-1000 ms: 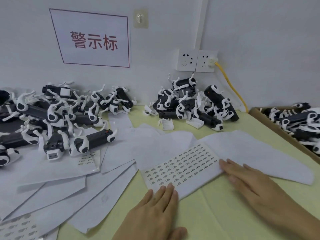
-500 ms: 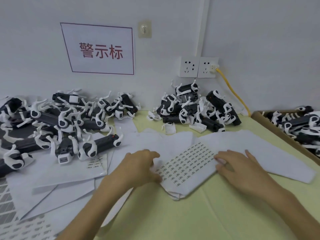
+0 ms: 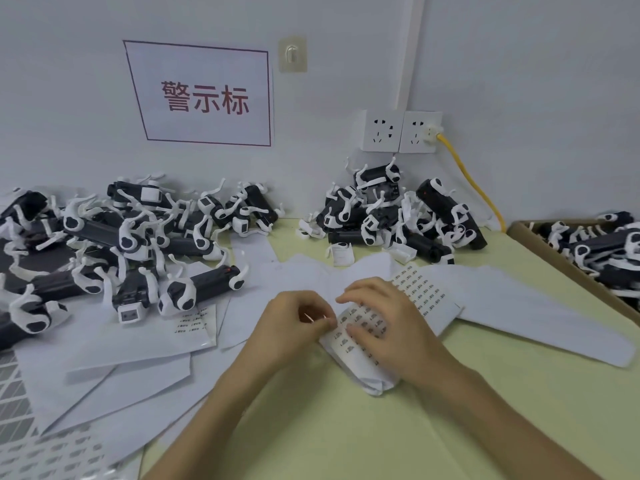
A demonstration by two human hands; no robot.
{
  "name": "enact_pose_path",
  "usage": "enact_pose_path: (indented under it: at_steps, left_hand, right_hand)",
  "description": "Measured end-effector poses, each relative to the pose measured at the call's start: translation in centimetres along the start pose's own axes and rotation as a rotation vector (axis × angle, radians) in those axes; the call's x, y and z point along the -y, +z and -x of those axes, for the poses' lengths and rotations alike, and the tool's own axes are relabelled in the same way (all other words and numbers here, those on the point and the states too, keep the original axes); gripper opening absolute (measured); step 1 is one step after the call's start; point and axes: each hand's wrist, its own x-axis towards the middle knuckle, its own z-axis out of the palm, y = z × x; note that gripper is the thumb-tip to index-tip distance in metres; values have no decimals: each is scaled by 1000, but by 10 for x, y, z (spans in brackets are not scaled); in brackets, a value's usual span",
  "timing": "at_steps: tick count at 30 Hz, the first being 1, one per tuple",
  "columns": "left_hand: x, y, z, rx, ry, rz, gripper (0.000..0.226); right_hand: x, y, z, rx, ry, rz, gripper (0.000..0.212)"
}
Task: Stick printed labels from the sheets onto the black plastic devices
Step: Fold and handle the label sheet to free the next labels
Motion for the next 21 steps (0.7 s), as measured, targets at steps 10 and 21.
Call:
enact_pose_path:
  at_steps: [10, 21]
  left_hand:
    - [1, 0, 1, 62, -150, 591, 16]
    - [-3, 3, 1, 178, -102, 751, 51]
  right_hand:
    - [3, 2, 1, -94, -15, -106, 11]
    - [0, -4, -4, -171, -61, 21, 25]
